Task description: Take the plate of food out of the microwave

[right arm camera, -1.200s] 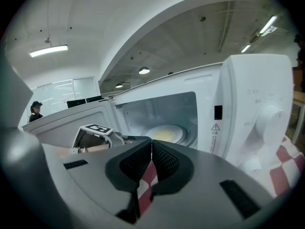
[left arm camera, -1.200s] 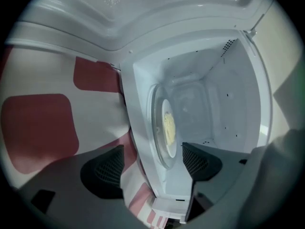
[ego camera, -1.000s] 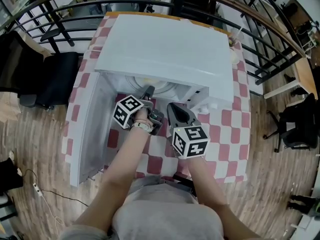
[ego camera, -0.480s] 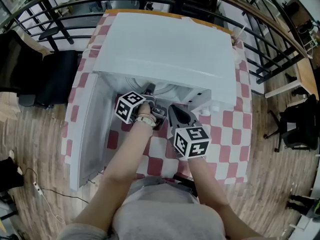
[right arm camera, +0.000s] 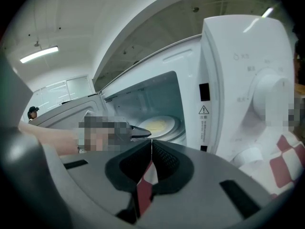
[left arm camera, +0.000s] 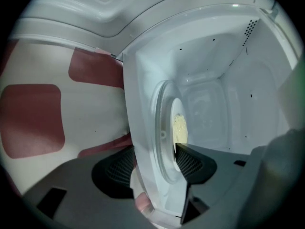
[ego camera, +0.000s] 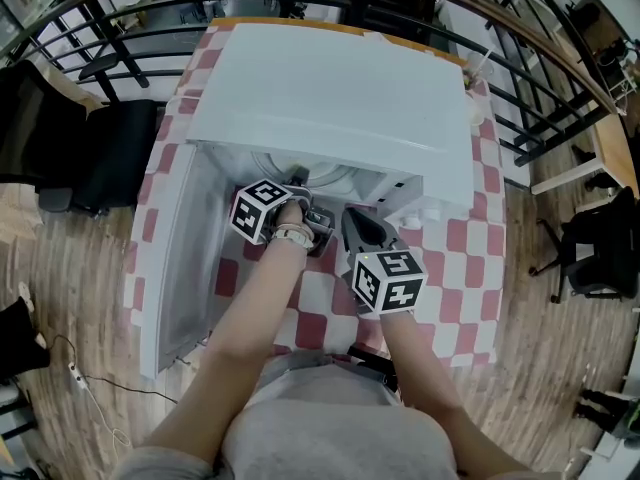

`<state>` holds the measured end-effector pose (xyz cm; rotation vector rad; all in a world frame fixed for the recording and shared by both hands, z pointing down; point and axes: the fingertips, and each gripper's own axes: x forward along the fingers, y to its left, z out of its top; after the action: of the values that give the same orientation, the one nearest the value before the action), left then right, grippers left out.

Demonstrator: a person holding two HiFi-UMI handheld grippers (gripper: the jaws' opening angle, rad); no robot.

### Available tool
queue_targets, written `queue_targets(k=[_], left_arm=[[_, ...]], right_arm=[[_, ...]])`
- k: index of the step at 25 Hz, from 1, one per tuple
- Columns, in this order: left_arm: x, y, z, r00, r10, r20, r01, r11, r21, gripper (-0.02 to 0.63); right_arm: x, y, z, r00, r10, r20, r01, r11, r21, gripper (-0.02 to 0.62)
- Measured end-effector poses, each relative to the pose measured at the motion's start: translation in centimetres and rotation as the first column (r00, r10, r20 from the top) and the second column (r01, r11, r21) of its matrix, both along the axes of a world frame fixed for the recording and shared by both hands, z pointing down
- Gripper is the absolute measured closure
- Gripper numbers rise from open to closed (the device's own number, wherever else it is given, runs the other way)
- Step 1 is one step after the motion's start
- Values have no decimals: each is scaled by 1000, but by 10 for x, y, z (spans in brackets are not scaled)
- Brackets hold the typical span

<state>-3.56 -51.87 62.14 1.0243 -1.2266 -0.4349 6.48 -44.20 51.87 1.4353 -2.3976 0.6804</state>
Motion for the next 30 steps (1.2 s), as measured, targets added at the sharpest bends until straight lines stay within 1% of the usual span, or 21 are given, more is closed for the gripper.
queue_targets(k=[9,18,25,27,28,30], left_arm=[[-3,10,-4,1000,-1,-4,1,1000,-10,374],[-4,17,-13,1000,6,-2,-6,1000,8,467],[-2,20,-19,999,-5,-39,6,1000,28,507],[-2,22,-22,999,-3,-39,4,999,41,536],[-3,22,-23,999,-1,-36,2,999,47,565],[-3,22,-24,999,0,-40,2,998,56,569]], right_arm=[[1,5,-5,1000,-2,0,2,1000,3,569],[3,10,-13,1000,-7,-3,7,1000,16,569],[6,15,-16,1000,-7,-10,7,1000,21,569],[6,16,-16,1000,-5,-12,5,1000,21,569],[6,16,-15,1000,-4,-13,5,1000,20,569],[5,17,-15,1000,-5,-14,5,1000,20,569]])
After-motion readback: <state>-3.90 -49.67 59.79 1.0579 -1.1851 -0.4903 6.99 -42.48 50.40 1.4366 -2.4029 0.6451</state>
